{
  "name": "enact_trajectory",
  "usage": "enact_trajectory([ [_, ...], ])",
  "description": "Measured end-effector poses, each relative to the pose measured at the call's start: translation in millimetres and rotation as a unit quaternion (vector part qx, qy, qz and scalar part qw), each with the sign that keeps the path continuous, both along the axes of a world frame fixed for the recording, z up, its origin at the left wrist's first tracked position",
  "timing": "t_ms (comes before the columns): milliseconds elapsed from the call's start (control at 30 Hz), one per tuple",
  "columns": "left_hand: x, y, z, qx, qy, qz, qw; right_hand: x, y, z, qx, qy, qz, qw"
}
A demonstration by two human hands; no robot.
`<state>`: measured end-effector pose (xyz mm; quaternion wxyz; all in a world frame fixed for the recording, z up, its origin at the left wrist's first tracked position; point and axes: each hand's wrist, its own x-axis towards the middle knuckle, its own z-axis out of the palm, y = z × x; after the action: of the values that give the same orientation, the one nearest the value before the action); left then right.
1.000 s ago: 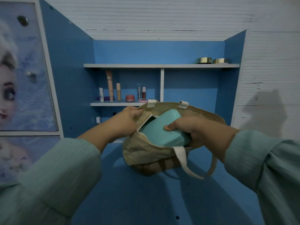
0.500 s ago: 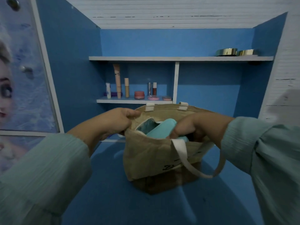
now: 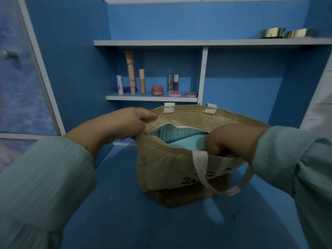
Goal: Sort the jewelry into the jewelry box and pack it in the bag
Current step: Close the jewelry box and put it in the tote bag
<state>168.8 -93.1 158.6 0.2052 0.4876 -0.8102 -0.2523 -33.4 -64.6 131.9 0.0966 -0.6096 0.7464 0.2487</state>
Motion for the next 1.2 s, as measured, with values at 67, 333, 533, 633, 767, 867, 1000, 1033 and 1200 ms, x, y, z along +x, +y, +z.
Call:
enact_trajectory([
  [67,-4.5,-0.6,-1.2,-0.009,-0.001,0.021,1.0,0.4,-1.4,-5.1,-0.007,0.011,0.007,1.0],
  [333,-10.9,-4.3,-5.4,0.001,0.058,0.09,0.994,-2.1,0.0,-1.1,-0.038,0.074,0.049,0.995],
  [533,-9.7,-1.0,3.9,0.017,0.128,0.111,0.985,-30.7,15.1,37.2,-0.12,-0.016,0.134,0.983],
  [633,-13.7,7.8,1.5,0.012,0.129,0.104,0.986,-48.3,27.3,43.7,-0.129,-0.087,0.143,0.978],
  [767,-3.6,18.4,-16.0,0.001,0.098,0.006,0.995,-73.1,32.7,34.9,-0.135,-0.075,0.185,0.971],
  [867,8.6,23.5,-24.6,-0.052,-0.02,-0.058,0.997,-89.0,39.4,30.4,-0.149,-0.023,0.233,0.961],
  [1000,16.5,19.1,-24.8,-0.121,-0.011,-0.032,0.992,-94.6,46.0,33.7,-0.134,-0.009,0.251,0.959],
  [1033,16.6,17.7,-22.8,-0.131,-0.003,-0.019,0.991,-94.7,46.4,35.5,-0.125,-0.001,0.248,0.961],
  [1200,15.3,4.7,-14.4,-0.146,0.032,0.004,0.989,-98.6,47.1,51.0,-0.049,-0.001,0.179,0.983],
])
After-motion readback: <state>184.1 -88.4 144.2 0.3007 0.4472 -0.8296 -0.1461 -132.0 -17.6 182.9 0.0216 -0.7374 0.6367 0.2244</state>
